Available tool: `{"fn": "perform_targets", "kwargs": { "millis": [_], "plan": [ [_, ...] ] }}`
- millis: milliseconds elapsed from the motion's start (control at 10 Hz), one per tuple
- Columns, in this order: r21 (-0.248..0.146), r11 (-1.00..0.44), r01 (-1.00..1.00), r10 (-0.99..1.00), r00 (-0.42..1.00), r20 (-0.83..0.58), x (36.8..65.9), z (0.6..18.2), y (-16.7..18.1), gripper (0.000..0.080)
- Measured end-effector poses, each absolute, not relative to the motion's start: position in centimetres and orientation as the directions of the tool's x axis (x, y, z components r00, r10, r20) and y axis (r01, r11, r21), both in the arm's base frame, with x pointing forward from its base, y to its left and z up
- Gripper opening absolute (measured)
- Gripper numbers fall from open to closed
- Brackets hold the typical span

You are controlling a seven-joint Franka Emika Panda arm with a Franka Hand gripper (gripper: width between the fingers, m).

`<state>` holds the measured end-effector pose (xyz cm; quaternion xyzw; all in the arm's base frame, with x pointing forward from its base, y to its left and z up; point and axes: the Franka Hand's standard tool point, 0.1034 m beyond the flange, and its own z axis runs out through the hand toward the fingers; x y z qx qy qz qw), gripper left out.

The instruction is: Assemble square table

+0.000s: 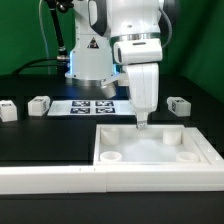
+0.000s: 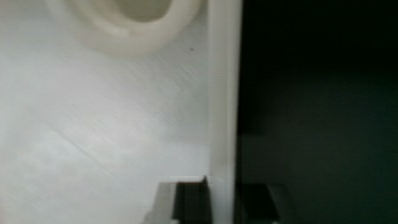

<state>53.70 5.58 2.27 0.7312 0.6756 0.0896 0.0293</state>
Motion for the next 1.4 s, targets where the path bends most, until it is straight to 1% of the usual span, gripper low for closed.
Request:
{"fn": "perform_targets", "kwargs": {
  "millis": [300,400,700,1000,1100,1200,1300,1400],
  "plan": [
    [0.165,-0.08,0.983,0.994,0.065,0.091,53.72,2.26,5.63,0.0057],
    [0.172,-0.051,0.984,0.996,0.036,0.087,53.88,2.26,5.87,0.0057],
    [0.152,-0.064,0.986,0.995,0.052,0.082,53.88,2.25,5.98,0.0057],
    [0.151,-0.066,0.986,0.995,0.054,0.082,53.85,2.22,5.95,0.0057],
    [0.151,-0.066,0.986,0.995,0.054,0.082,53.85,2.21,5.94,0.0238],
    [0.15,-0.066,0.986,0.995,0.054,0.082,53.84,2.2,5.94,0.0374],
    [0.15,-0.066,0.986,0.995,0.054,0.082,53.84,2.19,5.94,0.0374],
    [0.15,-0.066,0.986,0.995,0.054,0.082,53.83,2.19,5.94,0.0553]
  ]
}}
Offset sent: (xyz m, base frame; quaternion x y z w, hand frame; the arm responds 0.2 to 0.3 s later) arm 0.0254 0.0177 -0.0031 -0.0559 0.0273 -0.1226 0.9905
